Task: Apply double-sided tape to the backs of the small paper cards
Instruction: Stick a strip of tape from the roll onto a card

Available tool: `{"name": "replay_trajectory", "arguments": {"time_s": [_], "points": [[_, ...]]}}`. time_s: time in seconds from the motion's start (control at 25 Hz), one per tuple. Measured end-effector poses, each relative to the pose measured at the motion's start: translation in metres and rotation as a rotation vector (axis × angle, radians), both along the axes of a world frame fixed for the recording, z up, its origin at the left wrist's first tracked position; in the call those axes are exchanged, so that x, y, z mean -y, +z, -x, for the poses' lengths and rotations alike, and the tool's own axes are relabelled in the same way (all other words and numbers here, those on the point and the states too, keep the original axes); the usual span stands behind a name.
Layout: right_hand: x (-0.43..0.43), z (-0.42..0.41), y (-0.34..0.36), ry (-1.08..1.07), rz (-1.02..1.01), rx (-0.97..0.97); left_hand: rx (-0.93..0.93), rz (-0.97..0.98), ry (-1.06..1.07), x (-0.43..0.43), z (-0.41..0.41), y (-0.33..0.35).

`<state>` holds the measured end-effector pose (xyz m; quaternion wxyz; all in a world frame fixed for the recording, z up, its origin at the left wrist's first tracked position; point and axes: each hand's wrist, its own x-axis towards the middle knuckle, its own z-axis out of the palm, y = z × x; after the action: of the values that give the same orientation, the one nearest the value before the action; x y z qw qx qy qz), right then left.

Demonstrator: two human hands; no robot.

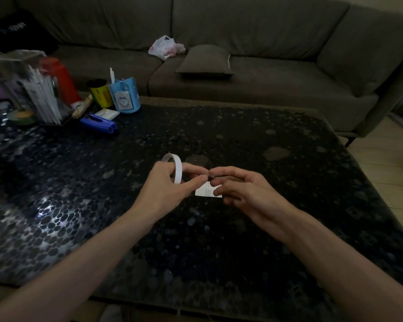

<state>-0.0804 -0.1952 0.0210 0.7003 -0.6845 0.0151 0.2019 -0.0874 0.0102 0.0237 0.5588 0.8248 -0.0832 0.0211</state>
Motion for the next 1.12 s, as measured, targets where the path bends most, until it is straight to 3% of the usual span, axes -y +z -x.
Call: {"name": "replay_trajectory", "arguments": {"time_s": [0.84,1.12], "points": [[-0.01,0.0,-0.007,0.007,-0.016,-0.001,0.105,-0.086,0.189,0.006,0.001,0.002],[-0.018,0.005,-0.007,-0.002,-0.006,0.086,0.132,-0.079,0.233,0.003,0.0,0.0]]}}
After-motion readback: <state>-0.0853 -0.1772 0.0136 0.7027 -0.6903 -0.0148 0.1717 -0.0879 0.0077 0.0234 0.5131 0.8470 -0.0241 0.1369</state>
